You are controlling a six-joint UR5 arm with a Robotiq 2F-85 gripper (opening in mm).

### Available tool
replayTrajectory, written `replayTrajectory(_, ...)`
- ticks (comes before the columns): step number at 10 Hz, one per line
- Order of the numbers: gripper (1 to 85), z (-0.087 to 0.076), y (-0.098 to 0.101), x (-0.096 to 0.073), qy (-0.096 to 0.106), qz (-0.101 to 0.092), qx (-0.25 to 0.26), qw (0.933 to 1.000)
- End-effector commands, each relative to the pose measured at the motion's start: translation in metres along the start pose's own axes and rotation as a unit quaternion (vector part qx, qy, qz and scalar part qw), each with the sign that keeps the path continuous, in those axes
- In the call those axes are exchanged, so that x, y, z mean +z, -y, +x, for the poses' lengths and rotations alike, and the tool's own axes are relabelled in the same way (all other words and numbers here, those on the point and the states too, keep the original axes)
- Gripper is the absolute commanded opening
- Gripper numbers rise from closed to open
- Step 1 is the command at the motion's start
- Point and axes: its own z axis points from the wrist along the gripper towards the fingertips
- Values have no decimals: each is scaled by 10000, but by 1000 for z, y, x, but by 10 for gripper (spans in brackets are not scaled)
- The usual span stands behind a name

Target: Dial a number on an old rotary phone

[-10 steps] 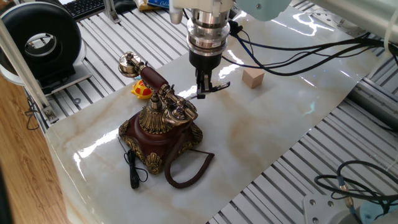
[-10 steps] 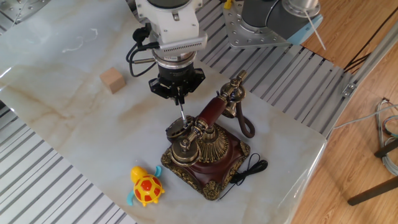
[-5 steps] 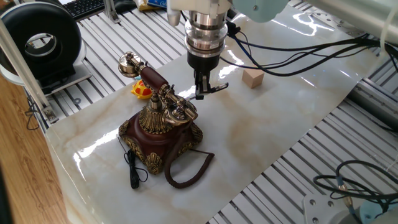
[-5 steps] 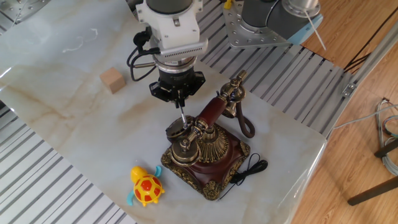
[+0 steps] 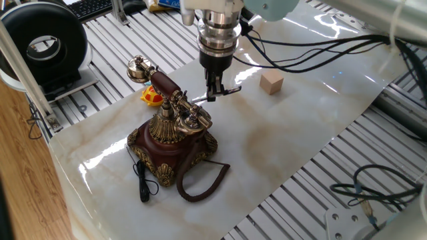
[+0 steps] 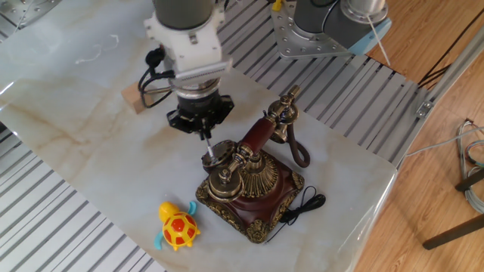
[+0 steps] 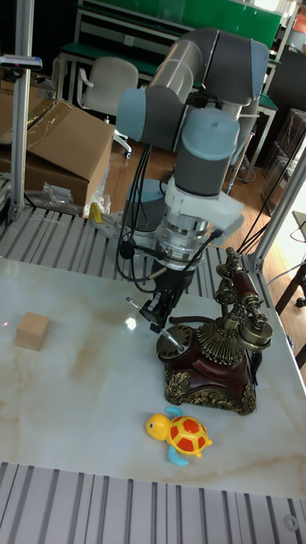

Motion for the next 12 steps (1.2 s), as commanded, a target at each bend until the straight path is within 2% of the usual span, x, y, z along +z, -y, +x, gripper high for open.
replayTrajectory(1, 13, -11, 22, 25, 88, 103, 3, 9999)
replayTrajectory(2, 13, -9, 25, 33, 131, 130, 11, 9998)
replayTrajectory(5, 13, 17, 22, 52, 85, 158, 1, 9998)
replayTrajectory(6, 13, 24, 17, 59, 59, 111, 71, 9999)
replayTrajectory(8, 13, 22, 16, 53, -72, 130, 160, 9998)
replayTrajectory(10, 13, 14, 18, 45, -53, 118, 130, 9998)
replayTrajectory(12, 13, 27, 24, 26, -253, 132, 68, 9996)
